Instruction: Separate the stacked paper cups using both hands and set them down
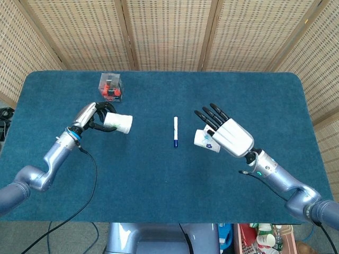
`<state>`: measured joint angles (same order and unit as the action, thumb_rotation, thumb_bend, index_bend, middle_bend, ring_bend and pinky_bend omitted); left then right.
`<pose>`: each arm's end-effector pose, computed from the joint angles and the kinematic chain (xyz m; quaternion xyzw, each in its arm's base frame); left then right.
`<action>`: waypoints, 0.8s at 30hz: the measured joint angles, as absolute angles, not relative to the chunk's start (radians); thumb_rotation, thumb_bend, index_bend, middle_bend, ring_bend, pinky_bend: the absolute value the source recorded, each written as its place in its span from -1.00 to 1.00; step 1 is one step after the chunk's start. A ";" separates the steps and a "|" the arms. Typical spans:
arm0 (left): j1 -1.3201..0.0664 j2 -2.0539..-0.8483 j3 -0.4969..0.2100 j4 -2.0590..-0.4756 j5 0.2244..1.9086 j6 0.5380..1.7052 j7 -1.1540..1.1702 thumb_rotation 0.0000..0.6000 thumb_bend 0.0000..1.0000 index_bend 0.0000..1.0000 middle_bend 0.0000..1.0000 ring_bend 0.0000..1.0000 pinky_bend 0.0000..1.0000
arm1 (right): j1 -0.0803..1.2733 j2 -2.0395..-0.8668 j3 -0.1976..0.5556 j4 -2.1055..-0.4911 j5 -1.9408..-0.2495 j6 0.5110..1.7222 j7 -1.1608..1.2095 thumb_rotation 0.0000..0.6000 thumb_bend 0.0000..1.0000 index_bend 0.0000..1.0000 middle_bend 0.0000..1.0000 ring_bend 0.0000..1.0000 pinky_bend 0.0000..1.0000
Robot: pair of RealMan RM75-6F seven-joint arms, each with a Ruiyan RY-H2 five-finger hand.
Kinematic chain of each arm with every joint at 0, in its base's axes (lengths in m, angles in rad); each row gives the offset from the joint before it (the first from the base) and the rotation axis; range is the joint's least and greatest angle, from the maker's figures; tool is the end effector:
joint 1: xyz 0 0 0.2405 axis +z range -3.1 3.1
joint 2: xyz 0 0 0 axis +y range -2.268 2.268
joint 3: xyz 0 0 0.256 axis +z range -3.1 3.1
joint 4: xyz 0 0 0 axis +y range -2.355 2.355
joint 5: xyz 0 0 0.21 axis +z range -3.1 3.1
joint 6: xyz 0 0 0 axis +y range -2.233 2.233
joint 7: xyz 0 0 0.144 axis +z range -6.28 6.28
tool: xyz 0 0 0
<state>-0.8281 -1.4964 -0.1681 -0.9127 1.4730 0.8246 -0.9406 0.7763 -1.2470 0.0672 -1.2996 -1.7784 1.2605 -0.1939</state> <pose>-0.2103 0.4412 0.0585 -0.5982 -0.5533 -0.4939 0.3035 -0.1502 -0.3589 0.1049 0.8069 0.0165 0.4101 0.4247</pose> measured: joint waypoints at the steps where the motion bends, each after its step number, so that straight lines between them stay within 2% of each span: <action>1: -0.822 -1.492 -0.159 -0.902 1.480 0.838 -0.900 1.00 -0.75 0.09 0.00 0.01 0.13 | 0.777 -1.242 0.057 -1.297 -1.792 1.253 -0.209 1.00 0.15 0.45 -0.78 -0.93 -0.74; 5: -0.789 -1.473 -0.116 -0.869 1.506 0.890 -0.730 1.00 -0.75 0.09 0.00 0.01 0.13 | 0.784 -1.225 0.012 -1.290 -1.856 1.211 -0.283 1.00 0.15 0.45 -0.76 -0.90 -0.74; 10: -0.765 -1.464 -0.083 -0.861 1.511 0.898 -0.607 1.00 -0.75 0.09 0.00 0.01 0.11 | 0.801 -1.239 -0.027 -1.276 -1.910 1.157 -0.345 1.00 0.15 0.43 -0.74 -0.88 -0.74; 11: -0.762 -1.465 -0.080 -0.861 1.507 0.896 -0.585 1.00 -0.75 0.08 -0.02 -0.03 0.03 | 0.805 -1.251 -0.032 -1.268 -1.916 1.148 -0.354 1.00 0.11 0.31 -0.75 -0.87 -0.74; 12: -0.760 -1.467 -0.077 -0.861 1.504 0.893 -0.570 1.00 -0.75 0.05 -0.07 -0.10 -0.08 | 0.807 -1.260 -0.035 -1.262 -1.921 1.143 -0.360 1.00 -0.10 0.08 -0.78 -0.85 -0.74; 13: -0.758 -1.468 -0.075 -0.861 1.501 0.890 -0.555 1.00 -0.75 -0.09 -0.24 -0.28 -0.30 | 0.809 -1.270 -0.037 -1.256 -1.925 1.139 -0.365 1.00 -0.32 -0.13 -0.81 -0.85 -0.74; 14: -0.757 -1.470 -0.072 -0.863 1.497 0.882 -0.535 1.00 -0.75 -0.36 -0.51 -0.56 -0.55 | 0.812 -1.282 -0.041 -1.245 -1.931 1.134 -0.371 1.00 -0.67 -0.45 -0.87 -0.84 -0.74; 15: -0.756 -1.470 -0.069 -0.866 1.493 0.873 -0.520 1.00 -0.75 -0.58 -0.69 -0.73 -0.70 | 0.814 -1.292 -0.042 -1.237 -1.934 1.131 -0.374 1.00 -0.92 -0.70 -0.93 -0.85 -0.74; 16: -0.755 -1.470 -0.067 -0.871 1.489 0.862 -0.508 1.00 -0.75 -0.84 -0.90 -0.91 -0.87 | 0.815 -1.301 -0.043 -1.229 -1.934 1.127 -0.377 1.00 -0.99 -0.82 -0.97 -0.86 -0.74; 17: -0.754 -1.467 -0.064 -0.883 1.483 0.849 -0.499 1.00 -0.75 -0.98 -0.99 -0.99 -0.97 | 0.814 -1.312 -0.042 -1.221 -1.930 1.124 -0.380 1.00 -1.00 -0.93 -0.99 -0.89 -0.74; 19: -0.753 -1.456 -0.062 -0.913 1.472 0.831 -0.495 1.00 -0.75 -1.00 -1.00 -1.00 -1.00 | 0.809 -1.323 -0.032 -1.220 -1.910 1.122 -0.380 1.00 -1.00 -1.00 -1.00 -0.93 -0.76; 24: -0.734 -1.387 -0.072 -1.057 1.427 0.820 -0.469 1.00 -0.78 -1.00 -1.00 -1.00 -1.00 | 0.767 -1.341 0.025 -1.280 -1.795 1.162 -0.362 1.00 -1.00 -1.00 -1.00 -0.99 -0.87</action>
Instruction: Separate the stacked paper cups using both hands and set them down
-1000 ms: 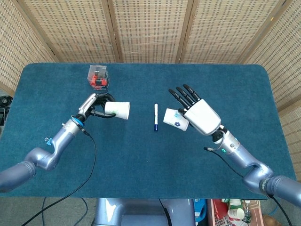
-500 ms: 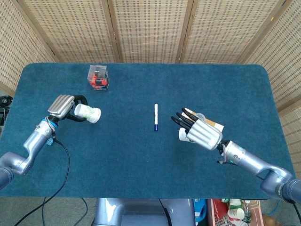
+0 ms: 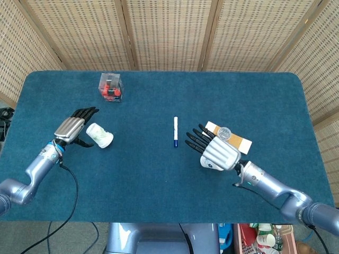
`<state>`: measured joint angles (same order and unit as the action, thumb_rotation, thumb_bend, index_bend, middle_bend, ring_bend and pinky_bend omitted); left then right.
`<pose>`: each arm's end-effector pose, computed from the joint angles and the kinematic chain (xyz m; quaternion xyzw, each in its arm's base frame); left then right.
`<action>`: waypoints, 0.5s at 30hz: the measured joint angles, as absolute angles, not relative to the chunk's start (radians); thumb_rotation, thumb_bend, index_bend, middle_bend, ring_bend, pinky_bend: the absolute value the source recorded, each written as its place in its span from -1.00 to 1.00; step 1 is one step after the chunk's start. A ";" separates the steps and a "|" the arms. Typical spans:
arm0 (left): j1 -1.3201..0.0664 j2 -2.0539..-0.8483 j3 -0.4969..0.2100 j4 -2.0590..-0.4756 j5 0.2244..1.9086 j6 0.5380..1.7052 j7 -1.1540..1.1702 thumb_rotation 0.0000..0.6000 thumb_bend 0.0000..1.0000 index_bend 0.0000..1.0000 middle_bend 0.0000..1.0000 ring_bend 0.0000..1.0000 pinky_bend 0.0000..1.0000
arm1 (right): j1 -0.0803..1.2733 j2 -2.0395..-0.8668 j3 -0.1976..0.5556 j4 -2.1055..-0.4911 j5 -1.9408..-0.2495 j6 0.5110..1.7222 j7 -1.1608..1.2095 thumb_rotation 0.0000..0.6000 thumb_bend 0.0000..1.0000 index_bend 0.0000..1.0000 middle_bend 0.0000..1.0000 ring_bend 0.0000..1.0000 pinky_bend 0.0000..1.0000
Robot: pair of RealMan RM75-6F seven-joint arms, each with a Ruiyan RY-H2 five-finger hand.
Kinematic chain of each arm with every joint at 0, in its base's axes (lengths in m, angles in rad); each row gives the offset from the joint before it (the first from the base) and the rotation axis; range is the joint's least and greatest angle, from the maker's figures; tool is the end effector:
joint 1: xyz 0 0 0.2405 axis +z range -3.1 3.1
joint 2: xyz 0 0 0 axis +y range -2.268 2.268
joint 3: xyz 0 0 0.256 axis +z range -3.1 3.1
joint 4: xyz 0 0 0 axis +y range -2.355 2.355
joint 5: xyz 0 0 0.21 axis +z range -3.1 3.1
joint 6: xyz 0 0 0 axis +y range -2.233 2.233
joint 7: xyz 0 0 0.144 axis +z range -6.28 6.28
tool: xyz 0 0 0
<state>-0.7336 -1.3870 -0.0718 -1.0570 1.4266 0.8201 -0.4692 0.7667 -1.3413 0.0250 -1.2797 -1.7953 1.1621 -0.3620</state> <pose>-0.2594 0.3990 0.0688 -0.7039 -0.4539 -0.3589 0.4120 -0.1624 -0.3444 0.0555 0.8426 0.0477 0.3428 0.4126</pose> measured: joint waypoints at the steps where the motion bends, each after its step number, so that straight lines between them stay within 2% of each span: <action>1: -0.727 -1.371 -0.076 -1.088 1.416 0.826 -0.459 1.00 -0.78 -1.00 -1.00 -1.00 -1.00 | 0.756 -1.340 0.036 -1.296 -1.776 1.178 -0.356 1.00 -1.00 -1.00 -1.00 -1.00 -0.90; 7: -0.650 -1.253 -0.106 -1.298 1.337 0.932 -0.356 1.00 -0.78 -1.00 -1.00 -1.00 -1.00 | 0.656 -1.292 0.082 -1.405 -1.662 1.281 -0.308 1.00 -1.00 -1.00 -1.00 -1.00 -1.00; 15: -0.458 -1.145 -0.109 -1.532 1.276 1.223 -0.190 1.00 -0.78 -1.00 -1.00 -1.00 -1.00 | 0.428 -1.222 0.051 -1.559 -1.559 1.453 -0.186 1.00 -1.00 -1.00 -1.00 -1.00 -1.00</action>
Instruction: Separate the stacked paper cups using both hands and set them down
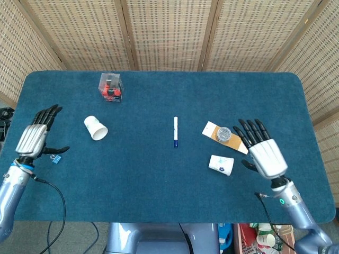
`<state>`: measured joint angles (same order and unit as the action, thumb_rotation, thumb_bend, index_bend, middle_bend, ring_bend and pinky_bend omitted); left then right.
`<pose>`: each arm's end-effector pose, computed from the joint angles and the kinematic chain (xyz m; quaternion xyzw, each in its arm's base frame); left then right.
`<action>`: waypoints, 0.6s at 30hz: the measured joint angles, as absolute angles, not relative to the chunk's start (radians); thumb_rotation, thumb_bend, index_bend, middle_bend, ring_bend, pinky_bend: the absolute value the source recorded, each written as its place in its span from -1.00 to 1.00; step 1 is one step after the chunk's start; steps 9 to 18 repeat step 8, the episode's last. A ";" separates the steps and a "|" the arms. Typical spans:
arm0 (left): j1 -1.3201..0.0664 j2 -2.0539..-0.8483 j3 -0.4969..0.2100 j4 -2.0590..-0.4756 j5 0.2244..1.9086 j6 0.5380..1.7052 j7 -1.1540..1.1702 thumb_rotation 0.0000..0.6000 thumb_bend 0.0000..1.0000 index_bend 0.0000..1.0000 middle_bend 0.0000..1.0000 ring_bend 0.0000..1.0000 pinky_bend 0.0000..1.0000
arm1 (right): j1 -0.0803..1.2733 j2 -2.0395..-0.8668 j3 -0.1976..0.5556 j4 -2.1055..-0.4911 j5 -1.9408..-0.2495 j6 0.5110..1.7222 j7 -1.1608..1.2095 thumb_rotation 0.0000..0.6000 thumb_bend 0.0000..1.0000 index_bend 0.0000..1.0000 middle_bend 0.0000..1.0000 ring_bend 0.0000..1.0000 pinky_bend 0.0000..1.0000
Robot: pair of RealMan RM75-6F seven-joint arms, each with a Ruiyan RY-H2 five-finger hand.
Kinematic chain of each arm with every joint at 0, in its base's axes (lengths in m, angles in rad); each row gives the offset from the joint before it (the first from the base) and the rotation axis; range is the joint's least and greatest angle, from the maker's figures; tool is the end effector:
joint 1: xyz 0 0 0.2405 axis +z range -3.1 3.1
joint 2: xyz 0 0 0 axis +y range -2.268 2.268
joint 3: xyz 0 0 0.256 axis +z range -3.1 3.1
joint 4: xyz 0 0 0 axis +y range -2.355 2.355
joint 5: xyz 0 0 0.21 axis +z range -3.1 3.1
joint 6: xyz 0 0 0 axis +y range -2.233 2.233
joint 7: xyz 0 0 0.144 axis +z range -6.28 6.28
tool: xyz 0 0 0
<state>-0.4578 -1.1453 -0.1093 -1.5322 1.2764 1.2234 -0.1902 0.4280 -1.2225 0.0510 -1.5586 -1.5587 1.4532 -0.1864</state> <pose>-0.2695 0.3077 0.1464 -0.5979 -0.4337 -0.4449 0.5064 -0.2268 -0.2731 0.1233 0.6913 -0.2258 0.4465 0.5213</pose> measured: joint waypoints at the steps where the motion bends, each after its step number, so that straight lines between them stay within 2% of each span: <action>1: -0.433 -1.138 -0.105 -1.556 1.275 1.256 -0.173 1.00 -0.78 -1.00 -1.00 -1.00 -1.00 | 0.403 -1.218 0.043 -1.571 -1.550 1.470 -0.175 1.00 -1.00 -1.00 -1.00 -1.00 -1.00; 5: -0.320 -1.106 -0.061 -1.652 1.295 1.372 -0.114 1.00 -0.79 -1.00 -1.00 -1.00 -1.00 | 0.322 -1.211 0.015 -1.599 -1.521 1.520 -0.107 1.00 -1.00 -1.00 -1.00 -1.00 -1.00; 8: -0.267 -1.095 -0.022 -1.670 1.327 1.413 -0.082 1.00 -0.79 -1.00 -1.00 -1.00 -1.00 | 0.275 -1.218 -0.003 -1.573 -1.521 1.556 -0.051 1.00 -1.00 -1.00 -1.00 -1.00 -1.00; 18: -0.267 -1.095 -0.022 -1.670 1.327 1.413 -0.082 1.00 -0.79 -1.00 -1.00 -1.00 -1.00 | 0.275 -1.218 -0.003 -1.573 -1.521 1.556 -0.051 1.00 -1.00 -1.00 -1.00 -1.00 -1.00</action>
